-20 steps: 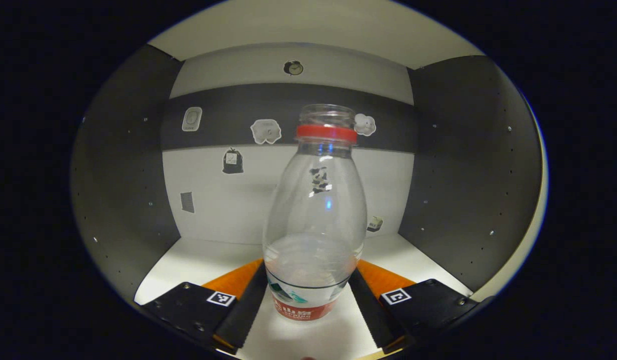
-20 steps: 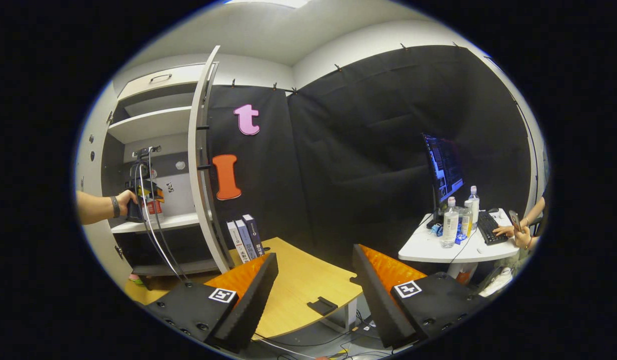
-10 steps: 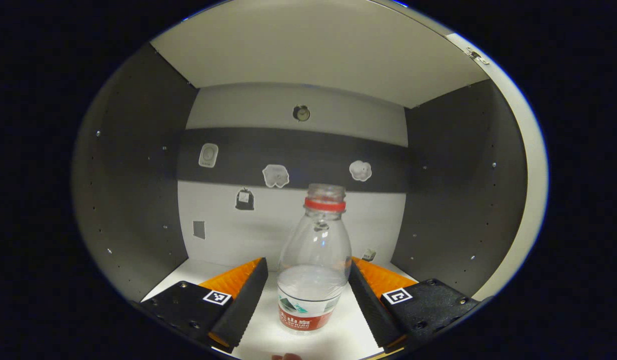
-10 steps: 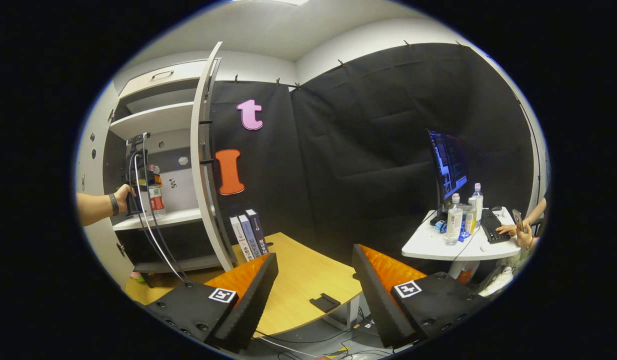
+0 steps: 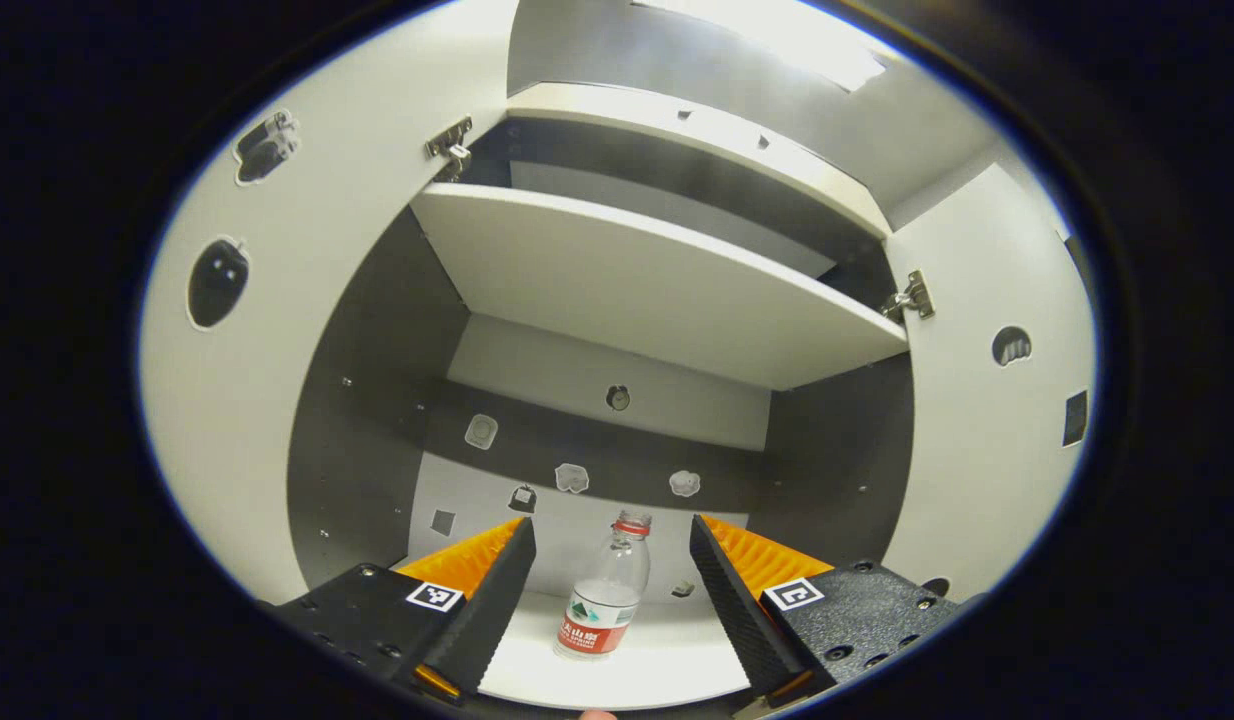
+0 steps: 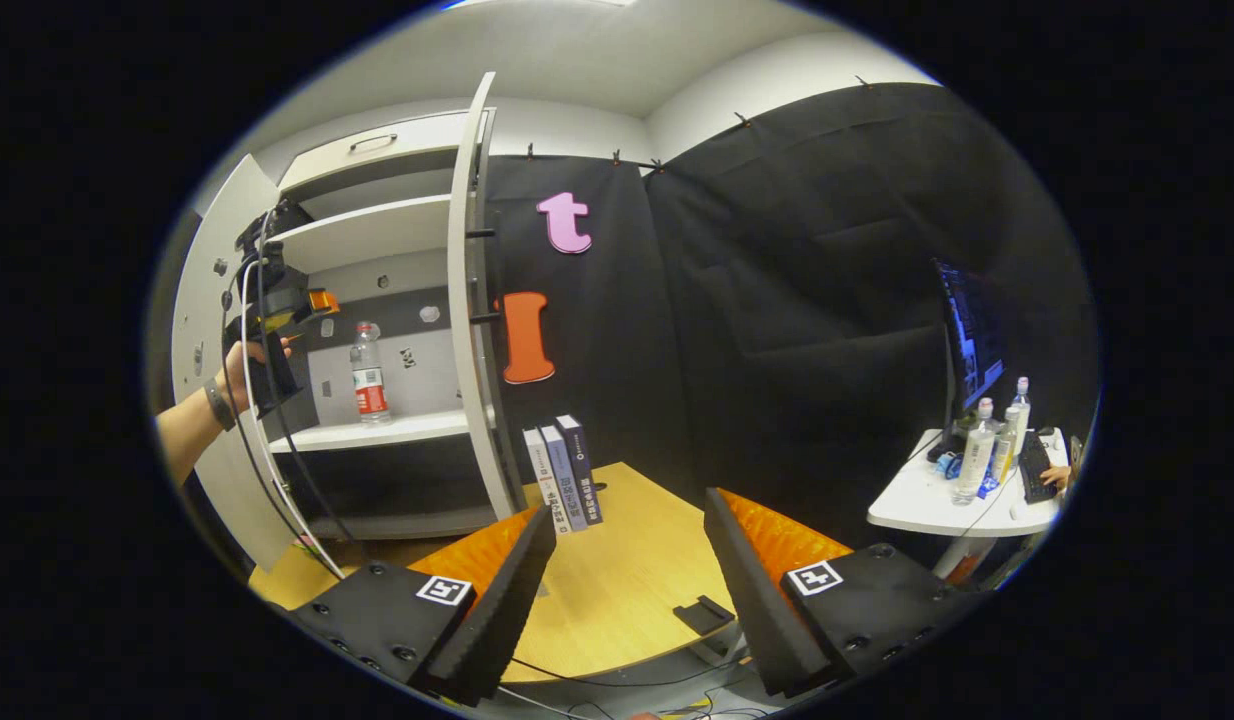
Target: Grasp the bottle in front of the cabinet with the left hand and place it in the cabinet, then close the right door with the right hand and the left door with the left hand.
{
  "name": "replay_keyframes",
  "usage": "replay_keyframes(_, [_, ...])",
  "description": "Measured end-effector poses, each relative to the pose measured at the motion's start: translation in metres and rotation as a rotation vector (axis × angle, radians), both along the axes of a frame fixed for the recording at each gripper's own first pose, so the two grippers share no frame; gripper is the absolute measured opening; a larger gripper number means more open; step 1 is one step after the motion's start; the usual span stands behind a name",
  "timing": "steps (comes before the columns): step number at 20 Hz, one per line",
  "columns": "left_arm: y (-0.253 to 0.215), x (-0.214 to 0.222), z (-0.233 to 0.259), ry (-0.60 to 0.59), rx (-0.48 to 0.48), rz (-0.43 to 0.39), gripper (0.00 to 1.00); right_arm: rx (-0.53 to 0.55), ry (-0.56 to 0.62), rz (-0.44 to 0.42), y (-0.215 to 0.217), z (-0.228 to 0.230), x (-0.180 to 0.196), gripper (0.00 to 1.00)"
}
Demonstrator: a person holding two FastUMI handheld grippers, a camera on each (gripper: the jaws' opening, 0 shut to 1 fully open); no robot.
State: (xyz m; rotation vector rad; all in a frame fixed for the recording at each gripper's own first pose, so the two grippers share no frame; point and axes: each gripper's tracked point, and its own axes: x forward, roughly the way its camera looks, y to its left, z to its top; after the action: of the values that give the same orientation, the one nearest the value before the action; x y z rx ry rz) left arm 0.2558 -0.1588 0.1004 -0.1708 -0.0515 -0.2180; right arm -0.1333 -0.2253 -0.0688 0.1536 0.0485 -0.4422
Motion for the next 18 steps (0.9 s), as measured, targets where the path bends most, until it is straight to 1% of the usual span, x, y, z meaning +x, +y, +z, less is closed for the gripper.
replay_keyframes(1, [0.006, -0.016, 0.003, 0.006, -0.008, -0.001, 0.96, 0.000, -0.013, 0.032, 0.004, 0.006, 0.009, 0.98])
replay_keyframes(2, [0.011, -0.034, 0.006, 0.017, -0.012, -0.007, 0.94, -0.003, -0.022, 0.067, 0.010, 0.010, 0.018, 0.98])
replay_keyframes(3, [0.016, -0.055, 0.005, 0.032, 0.003, -0.008, 0.94, -0.009, -0.033, 0.099, 0.014, 0.016, 0.025, 0.98])
replay_keyframes(4, [0.025, -0.073, 0.006, 0.039, 0.021, 0.001, 0.92, -0.017, -0.047, 0.127, 0.017, 0.023, 0.032, 0.98])
replay_keyframes(5, [0.035, -0.096, 0.008, 0.038, 0.042, 0.014, 0.94, -0.024, -0.063, 0.158, 0.021, 0.029, 0.041, 0.98])
replay_keyframes(6, [0.044, -0.116, 0.007, 0.036, 0.059, 0.034, 0.97, -0.028, -0.078, 0.191, 0.024, 0.033, 0.051, 0.98])
replay_keyframes(7, [0.052, -0.135, 0.006, 0.034, 0.071, 0.054, 0.94, -0.030, -0.090, 0.227, 0.029, 0.036, 0.058, 0.98])
replay_keyframes(8, [0.060, -0.155, 0.004, 0.030, 0.078, 0.075, 0.97, -0.028, -0.099, 0.263, 0.033, 0.037, 0.067, 0.98])
replay_keyframes(9, [0.068, -0.174, 0.000, 0.031, 0.085, 0.099, 0.94, -0.026, -0.101, 0.298, 0.038, 0.038, 0.073, 0.98])
replay_keyframes(10, [0.074, -0.192, -0.004, 0.036, 0.095, 0.121, 0.94, -0.027, -0.097, 0.326, 0.041, 0.036, 0.079, 1.00])
replay_keyframes(11, [0.080, -0.207, -0.008, 0.039, 0.104, 0.146, 0.94, -0.031, -0.094, 0.350, 0.043, 0.035, 0.084, 0.98])
replay_keyframes(14, [0.093, -0.247, -0.026, 0.062, 0.111, 0.204, 0.94, -0.026, -0.070, 0.418, 0.055, 0.032, 0.091, 0.98])
replay_keyframes(15, [0.095, -0.259, -0.033, 0.070, 0.108, 0.216, 0.94, -0.023, -0.076, 0.429, 0.058, 0.036, 0.091, 0.98])
replay_keyframes(18, [0.104, -0.285, -0.054, 0.093, 0.113, 0.250, 0.94, -0.030, -0.091, 0.408, 0.052, 0.046, 0.090, 0.98])
